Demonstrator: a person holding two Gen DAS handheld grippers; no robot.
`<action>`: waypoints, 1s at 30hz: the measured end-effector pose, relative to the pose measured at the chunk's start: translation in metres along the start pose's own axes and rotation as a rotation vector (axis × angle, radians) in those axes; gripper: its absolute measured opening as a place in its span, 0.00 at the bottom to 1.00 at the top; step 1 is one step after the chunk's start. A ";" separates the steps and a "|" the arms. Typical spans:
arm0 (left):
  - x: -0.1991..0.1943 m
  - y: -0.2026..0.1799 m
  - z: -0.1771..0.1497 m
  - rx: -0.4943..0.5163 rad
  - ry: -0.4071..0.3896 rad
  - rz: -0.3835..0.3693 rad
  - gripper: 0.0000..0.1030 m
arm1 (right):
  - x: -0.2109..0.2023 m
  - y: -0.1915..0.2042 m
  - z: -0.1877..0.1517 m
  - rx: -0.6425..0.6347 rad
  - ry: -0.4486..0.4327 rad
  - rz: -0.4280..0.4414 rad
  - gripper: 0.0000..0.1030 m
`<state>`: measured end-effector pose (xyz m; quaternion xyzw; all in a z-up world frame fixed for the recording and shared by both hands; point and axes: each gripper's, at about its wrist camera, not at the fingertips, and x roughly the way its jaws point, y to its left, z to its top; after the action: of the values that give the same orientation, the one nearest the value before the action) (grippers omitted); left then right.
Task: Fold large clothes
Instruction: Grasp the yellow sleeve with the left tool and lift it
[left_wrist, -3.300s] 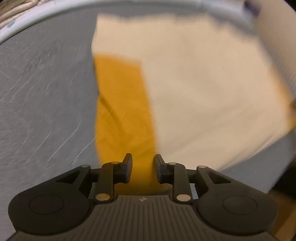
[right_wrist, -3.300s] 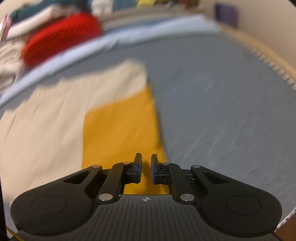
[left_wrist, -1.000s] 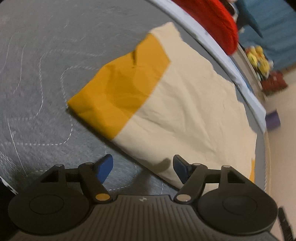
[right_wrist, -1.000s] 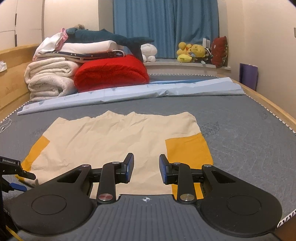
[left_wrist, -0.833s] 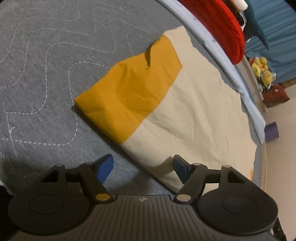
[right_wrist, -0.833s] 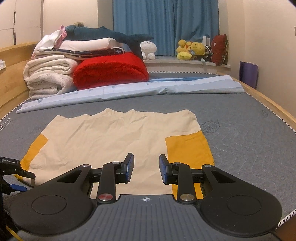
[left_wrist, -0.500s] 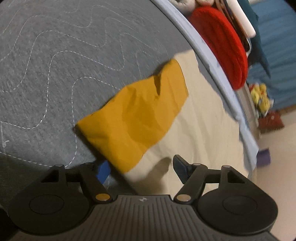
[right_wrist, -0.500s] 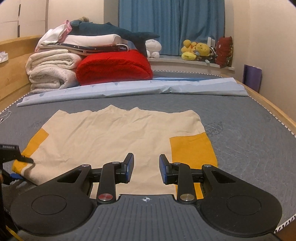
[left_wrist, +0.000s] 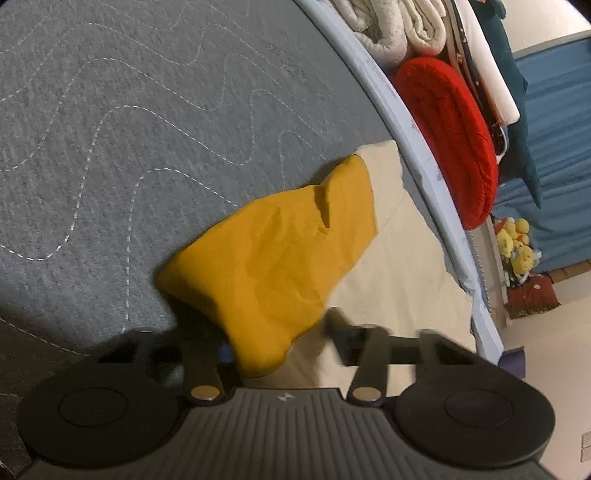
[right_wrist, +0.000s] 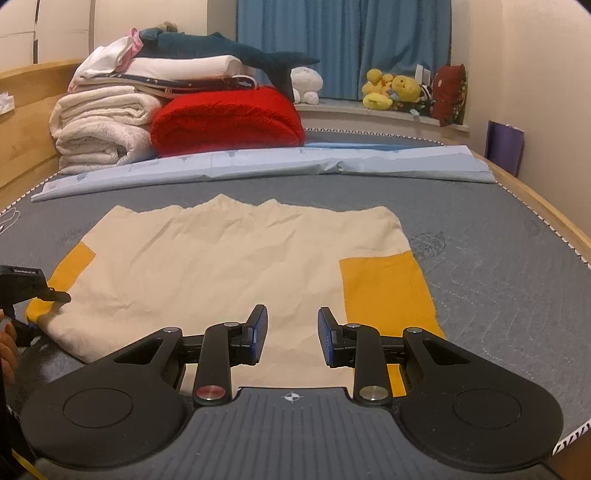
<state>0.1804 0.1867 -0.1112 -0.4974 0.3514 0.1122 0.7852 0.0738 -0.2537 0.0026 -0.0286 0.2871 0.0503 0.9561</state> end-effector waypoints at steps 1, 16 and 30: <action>-0.001 -0.003 0.001 0.018 0.003 -0.006 0.27 | 0.001 0.002 0.000 -0.004 0.004 0.000 0.30; -0.089 -0.066 0.007 0.310 -0.132 0.020 0.09 | 0.021 0.063 0.006 -0.029 -0.013 0.040 0.30; -0.145 -0.047 0.030 0.309 -0.172 0.140 0.09 | 0.058 0.142 0.005 -0.041 0.005 0.297 0.30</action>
<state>0.1126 0.2153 0.0260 -0.3340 0.3297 0.1533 0.8696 0.1085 -0.1071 -0.0291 -0.0054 0.2896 0.1972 0.9366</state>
